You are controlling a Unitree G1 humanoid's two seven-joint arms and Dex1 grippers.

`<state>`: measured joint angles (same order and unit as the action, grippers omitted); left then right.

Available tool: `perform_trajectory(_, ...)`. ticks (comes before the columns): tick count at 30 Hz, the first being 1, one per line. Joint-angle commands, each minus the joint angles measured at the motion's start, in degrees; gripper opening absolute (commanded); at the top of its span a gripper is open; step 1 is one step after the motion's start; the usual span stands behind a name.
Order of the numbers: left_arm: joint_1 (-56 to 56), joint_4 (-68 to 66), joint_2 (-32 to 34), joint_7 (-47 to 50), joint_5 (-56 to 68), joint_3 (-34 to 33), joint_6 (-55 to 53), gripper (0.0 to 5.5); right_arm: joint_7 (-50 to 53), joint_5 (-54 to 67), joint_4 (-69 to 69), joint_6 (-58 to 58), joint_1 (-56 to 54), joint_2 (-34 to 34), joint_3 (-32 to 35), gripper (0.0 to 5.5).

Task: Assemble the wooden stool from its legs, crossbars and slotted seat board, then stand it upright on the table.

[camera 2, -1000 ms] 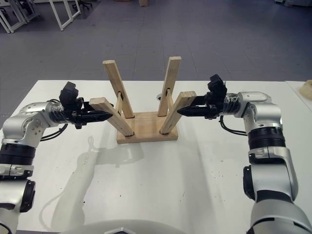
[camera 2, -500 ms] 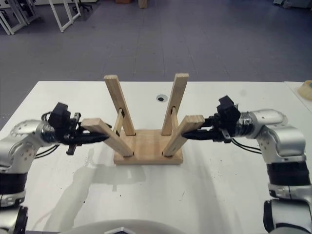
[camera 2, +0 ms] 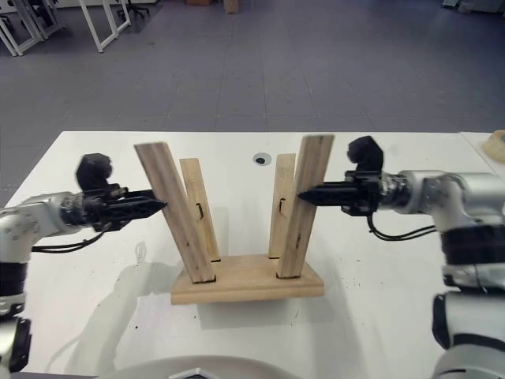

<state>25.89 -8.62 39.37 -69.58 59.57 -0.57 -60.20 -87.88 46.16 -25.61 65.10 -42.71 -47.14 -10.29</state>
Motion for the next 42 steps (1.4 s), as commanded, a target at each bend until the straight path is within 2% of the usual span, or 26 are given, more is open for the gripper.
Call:
perform_trajectory(1,9.72,-19.56,-5.23,1.42,-6.19,1.91,-2.15,2.73,0.47,-10.94,-24.7,-2.37,-12.71,7.44,-4.63,2.81)
perform_trajectory(5,13.92,-33.74,-5.98,1.64,-8.79,-1.28,-4.85,2.73,-1.25,-15.78,-36.1,-3.43,-16.13,10.39,-3.36,2.81)
perform_trajectory(11,14.27,-40.03,-6.18,1.74,-9.65,-6.75,-10.15,2.73,-1.96,-19.7,-41.9,-4.93,-14.69,11.54,0.87,2.81)
perform_trajectory(17,9.89,-35.38,-4.88,4.47,-4.68,-19.18,-12.94,2.73,0.1,-15.25,-43.67,-4.21,-12.48,6.09,15.34,2.81)
perform_trajectory(20,3.54,-24.53,-5.24,7.84,-2.93,-23.75,-12.72,2.73,0.81,-14.81,-40.87,-5.68,-8.56,2.39,19.79,2.81)
perform_trajectory(24,-15.21,5.21,-5.78,5.5,-9.41,-20.19,3.72,2.73,-2.14,-13.96,-25.47,-8.61,2.66,-2.13,21.1,2.81)
perform_trajectory(27,-26.08,17.02,-3.22,1.14,-13.83,-17.7,13.1,2.73,-3.51,-12.82,-7.6,-9.38,13.12,-5.26,20.03,2.81)
perform_trajectory(30,-31.18,21.73,0.68,-3.01,-18.5,-14.79,20.13,3.06,-3.77,-14.73,5.95,-14.03,20.37,-7.37,17.65,2.87)
perform_trajectory(35,-34.28,24.0,4.94,-7.28,-25.87,-9.09,30.0,3.79,-3.78,-18.81,15.85,-24.82,27.57,-9.07,14.14,2.87)
perform_trajectory(42,-31.15,24.04,2.36,-4.32,-27.53,-3.37,33.55,4.87,-3.49,-20.81,25.47,-32.83,32.49,-10.15,10.21,2.87)
